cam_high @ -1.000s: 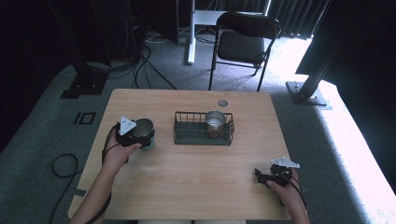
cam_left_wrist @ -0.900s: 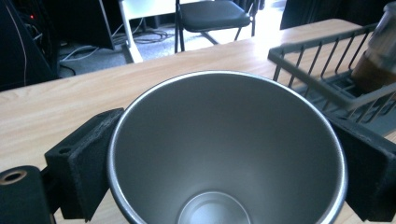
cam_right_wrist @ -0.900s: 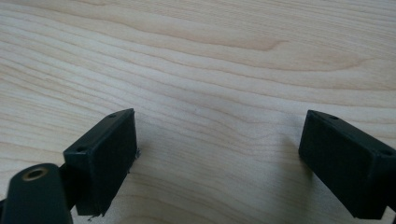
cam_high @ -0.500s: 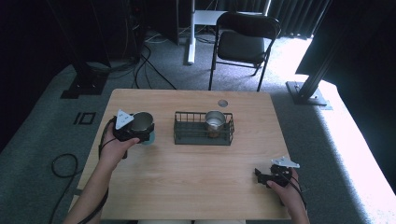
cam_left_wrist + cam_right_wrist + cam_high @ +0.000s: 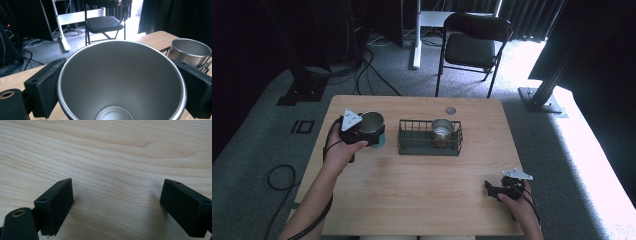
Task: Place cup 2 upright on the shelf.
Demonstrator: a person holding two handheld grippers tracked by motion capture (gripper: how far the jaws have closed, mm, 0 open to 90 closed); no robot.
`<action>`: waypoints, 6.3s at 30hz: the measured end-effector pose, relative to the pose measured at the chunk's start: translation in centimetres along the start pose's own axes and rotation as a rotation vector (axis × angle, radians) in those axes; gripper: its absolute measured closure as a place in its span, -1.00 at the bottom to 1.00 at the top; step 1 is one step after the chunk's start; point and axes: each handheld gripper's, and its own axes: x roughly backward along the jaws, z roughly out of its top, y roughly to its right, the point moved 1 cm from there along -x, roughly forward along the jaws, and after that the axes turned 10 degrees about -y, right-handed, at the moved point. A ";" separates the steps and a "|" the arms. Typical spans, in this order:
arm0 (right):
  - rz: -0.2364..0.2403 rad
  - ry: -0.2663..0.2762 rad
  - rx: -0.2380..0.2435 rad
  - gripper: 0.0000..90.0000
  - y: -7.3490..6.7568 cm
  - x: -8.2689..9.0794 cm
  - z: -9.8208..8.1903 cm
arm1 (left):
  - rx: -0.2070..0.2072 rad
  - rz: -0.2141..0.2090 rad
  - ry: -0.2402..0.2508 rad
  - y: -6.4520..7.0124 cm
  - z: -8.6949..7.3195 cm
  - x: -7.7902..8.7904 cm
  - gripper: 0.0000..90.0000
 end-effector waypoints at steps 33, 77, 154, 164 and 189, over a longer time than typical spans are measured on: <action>0.000 0.001 -0.001 -0.76 0.0 0.0 0.0 | -0.049 -0.101 0.071 4.6 6.8 -3.4 -0.85; 0.000 0.000 -0.001 -0.76 0.0 0.0 0.0 | -0.064 -0.152 -0.021 7.2 2.4 -12.5 -0.85; 0.000 0.000 0.000 -0.76 0.0 0.0 0.0 | -0.042 -0.148 -0.020 4.8 0.8 -6.0 -0.93; -0.001 0.000 0.000 -0.76 0.0 0.0 0.0 | -0.029 -0.129 -0.007 3.6 -0.2 -4.5 -0.93; 0.000 0.000 0.000 -0.76 0.0 0.0 0.0 | 0.006 -0.079 -0.068 1.1 -5.3 -2.1 -0.93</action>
